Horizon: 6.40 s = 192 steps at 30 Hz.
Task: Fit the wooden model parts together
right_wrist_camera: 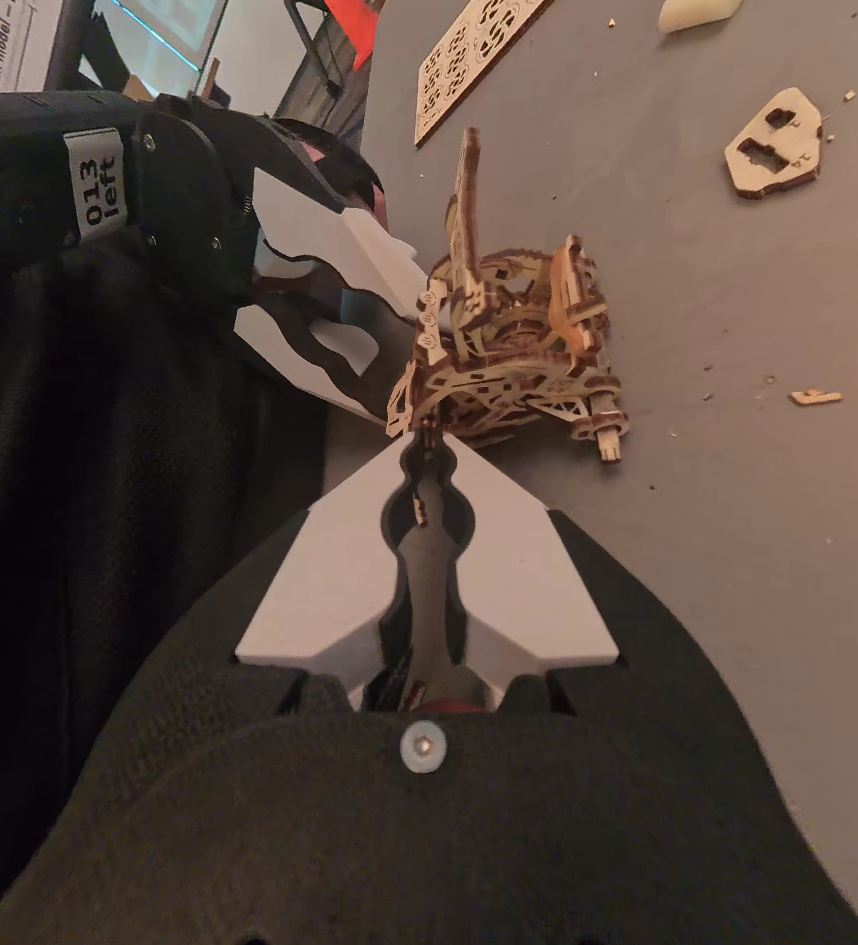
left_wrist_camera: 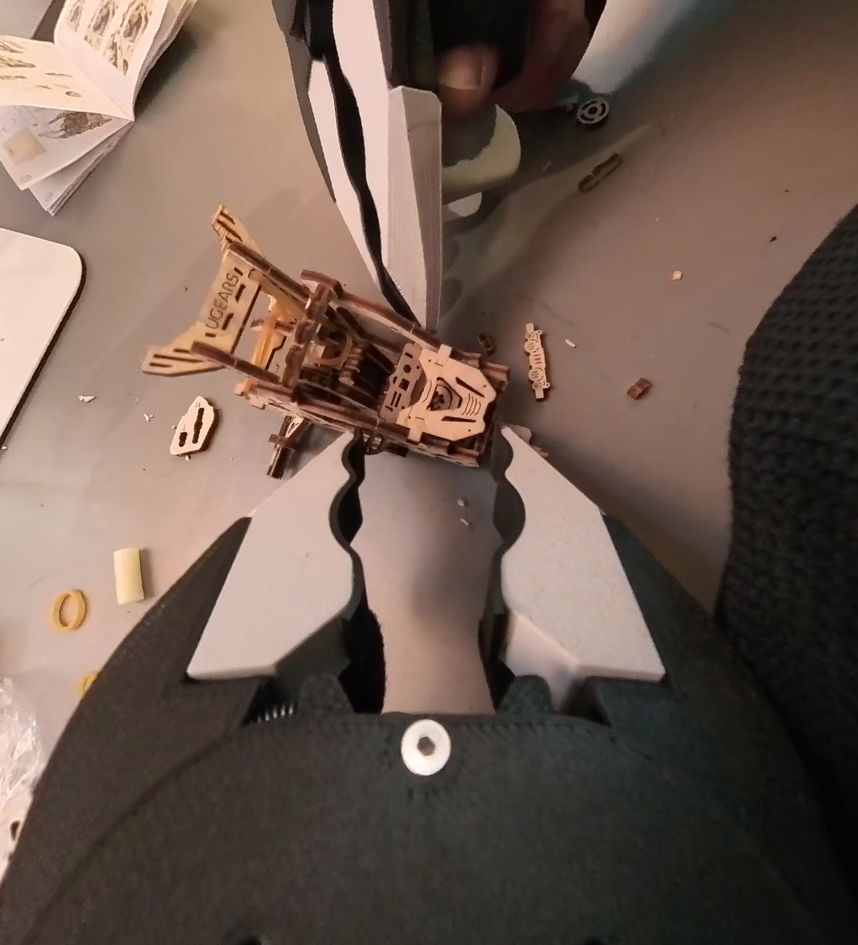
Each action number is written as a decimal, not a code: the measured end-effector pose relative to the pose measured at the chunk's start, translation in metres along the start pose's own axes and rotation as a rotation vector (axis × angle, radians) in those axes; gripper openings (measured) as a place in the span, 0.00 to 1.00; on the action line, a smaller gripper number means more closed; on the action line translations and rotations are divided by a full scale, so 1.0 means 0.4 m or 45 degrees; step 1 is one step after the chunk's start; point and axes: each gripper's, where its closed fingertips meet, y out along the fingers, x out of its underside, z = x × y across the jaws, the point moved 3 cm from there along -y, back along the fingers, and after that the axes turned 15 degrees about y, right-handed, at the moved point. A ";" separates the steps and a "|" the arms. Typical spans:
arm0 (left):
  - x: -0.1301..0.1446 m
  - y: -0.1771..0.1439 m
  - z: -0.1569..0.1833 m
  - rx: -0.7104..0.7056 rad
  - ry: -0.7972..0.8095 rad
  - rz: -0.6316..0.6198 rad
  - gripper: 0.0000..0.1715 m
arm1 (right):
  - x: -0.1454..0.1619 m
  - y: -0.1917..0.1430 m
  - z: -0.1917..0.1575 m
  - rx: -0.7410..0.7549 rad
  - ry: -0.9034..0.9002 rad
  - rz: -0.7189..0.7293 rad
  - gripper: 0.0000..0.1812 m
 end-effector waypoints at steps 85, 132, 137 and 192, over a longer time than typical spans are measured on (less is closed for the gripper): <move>0.007 0.008 -0.007 0.145 0.038 -0.081 0.27 | -0.003 -0.021 -0.022 0.577 -0.859 0.191 0.02; 0.015 0.016 0.003 0.115 0.052 -0.035 0.30 | 0.010 0.008 0.000 0.124 -0.239 -0.055 0.00; 0.014 0.018 0.003 0.110 0.047 -0.023 0.30 | 0.012 0.010 0.000 0.122 -0.224 -0.056 0.00; 0.020 0.012 0.007 0.182 -0.079 0.059 0.30 | 0.012 0.029 -0.002 -0.077 -0.019 -0.274 0.00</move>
